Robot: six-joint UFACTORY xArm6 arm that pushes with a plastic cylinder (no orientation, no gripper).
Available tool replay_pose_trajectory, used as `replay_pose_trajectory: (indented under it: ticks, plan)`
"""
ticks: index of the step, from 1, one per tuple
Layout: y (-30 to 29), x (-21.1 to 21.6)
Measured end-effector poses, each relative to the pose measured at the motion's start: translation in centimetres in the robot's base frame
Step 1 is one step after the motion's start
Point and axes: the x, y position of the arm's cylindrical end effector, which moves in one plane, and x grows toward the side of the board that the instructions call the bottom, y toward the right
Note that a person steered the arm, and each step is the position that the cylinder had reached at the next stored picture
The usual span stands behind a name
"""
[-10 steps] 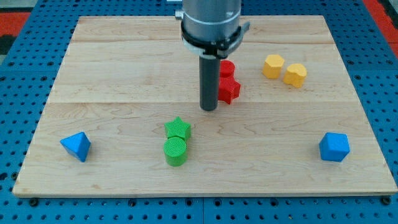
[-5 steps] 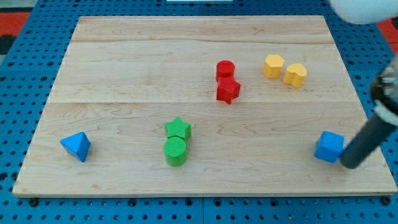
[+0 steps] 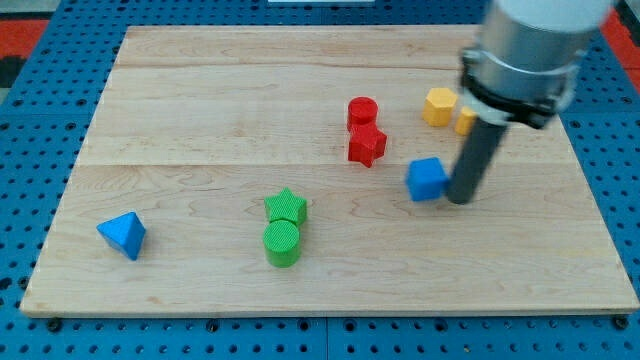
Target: Move the blue cube to the blue triangle
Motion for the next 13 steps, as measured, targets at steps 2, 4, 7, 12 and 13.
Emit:
replay_pose_trajectory:
  ticks: [2, 4, 7, 12, 13]
  plan:
    - [1.4, -2.8]
    - [-10.0, -3.0]
    - [-10.2, 0.4]
    - [-22.1, -9.6]
    - [-28.9, -5.7]
